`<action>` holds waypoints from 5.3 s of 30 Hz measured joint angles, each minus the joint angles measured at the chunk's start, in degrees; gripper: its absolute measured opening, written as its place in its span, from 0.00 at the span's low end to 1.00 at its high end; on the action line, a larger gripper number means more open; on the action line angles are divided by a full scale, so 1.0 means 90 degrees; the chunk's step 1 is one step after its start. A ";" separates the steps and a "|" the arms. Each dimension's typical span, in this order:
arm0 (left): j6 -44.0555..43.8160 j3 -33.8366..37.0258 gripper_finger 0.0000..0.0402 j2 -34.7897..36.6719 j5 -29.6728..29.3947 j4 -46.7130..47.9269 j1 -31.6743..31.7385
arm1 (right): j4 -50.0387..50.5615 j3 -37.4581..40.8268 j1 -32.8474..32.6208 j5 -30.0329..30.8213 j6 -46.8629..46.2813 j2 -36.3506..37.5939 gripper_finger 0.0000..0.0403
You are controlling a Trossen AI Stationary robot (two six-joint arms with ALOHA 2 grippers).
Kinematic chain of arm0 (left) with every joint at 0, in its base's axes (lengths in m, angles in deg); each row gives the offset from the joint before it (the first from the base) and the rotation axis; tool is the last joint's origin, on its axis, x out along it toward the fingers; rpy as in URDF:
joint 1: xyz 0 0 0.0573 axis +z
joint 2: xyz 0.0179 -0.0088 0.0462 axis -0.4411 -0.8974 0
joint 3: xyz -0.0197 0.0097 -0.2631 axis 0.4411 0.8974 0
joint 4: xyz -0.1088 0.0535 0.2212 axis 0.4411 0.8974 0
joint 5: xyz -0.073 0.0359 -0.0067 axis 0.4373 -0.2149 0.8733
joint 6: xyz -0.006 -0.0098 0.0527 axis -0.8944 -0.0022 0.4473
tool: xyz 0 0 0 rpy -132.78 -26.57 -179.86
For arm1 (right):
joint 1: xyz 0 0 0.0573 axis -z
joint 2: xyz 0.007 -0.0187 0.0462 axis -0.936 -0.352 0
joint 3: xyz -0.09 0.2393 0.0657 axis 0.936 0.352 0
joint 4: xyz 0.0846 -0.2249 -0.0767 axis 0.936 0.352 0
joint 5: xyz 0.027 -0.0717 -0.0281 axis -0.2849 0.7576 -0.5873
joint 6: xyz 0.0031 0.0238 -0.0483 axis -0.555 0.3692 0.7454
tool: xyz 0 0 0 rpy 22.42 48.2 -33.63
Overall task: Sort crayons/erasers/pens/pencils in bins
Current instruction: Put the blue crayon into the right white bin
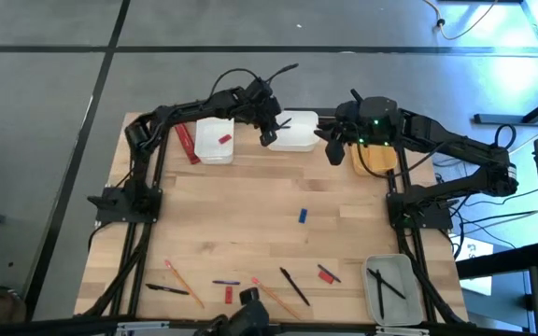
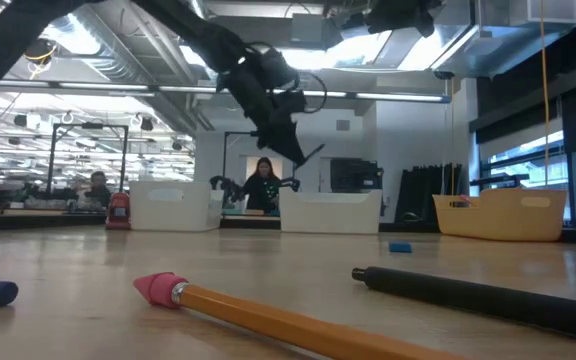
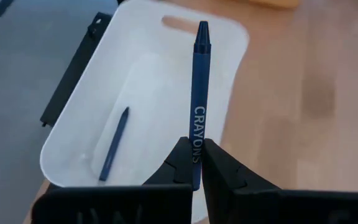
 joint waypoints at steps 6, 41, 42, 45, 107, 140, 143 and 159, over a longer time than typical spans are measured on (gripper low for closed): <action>0.0209 0.0002 0.01 -0.0307 -0.0068 0.0013 0.0056 | -0.0012 0.0000 0.0000 0.0000 0.0019 0.0000 0.25; 0.0486 0.0340 0.01 -0.0336 -0.0712 0.0192 0.0034 | -0.0019 0.0000 0.0000 0.0000 0.0022 -0.0002 0.25; 0.0503 0.0340 0.01 -0.0336 -0.0710 0.0130 0.0034 | -0.0019 0.0000 0.0000 0.0000 0.0022 -0.0002 0.25; 0.0470 0.0338 0.01 -0.0336 -0.0710 -0.0055 0.0034 | -0.0019 0.0000 0.0000 0.0000 0.0023 -0.0002 0.25; -0.1750 0.0328 0.17 0.2832 -0.2272 0.2697 -0.2180 | 0.0755 0.0000 -0.0742 -0.0559 0.0505 0.0011 0.25; -0.2788 0.0335 0.17 0.4110 -0.3756 0.4066 -0.3820 | 0.1785 0.0000 -0.4229 -0.0020 -0.3260 -0.0711 0.25; -0.2788 0.0335 0.17 0.4135 -0.3756 0.4064 -0.3838 | 0.1797 0.0000 -0.4483 -0.0225 -0.3813 -0.1024 0.25; -0.3932 0.0335 0.17 0.4159 -0.3231 0.4618 -0.4540 | 0.1787 0.0000 -0.4728 -0.0230 -0.4825 -0.1932 0.25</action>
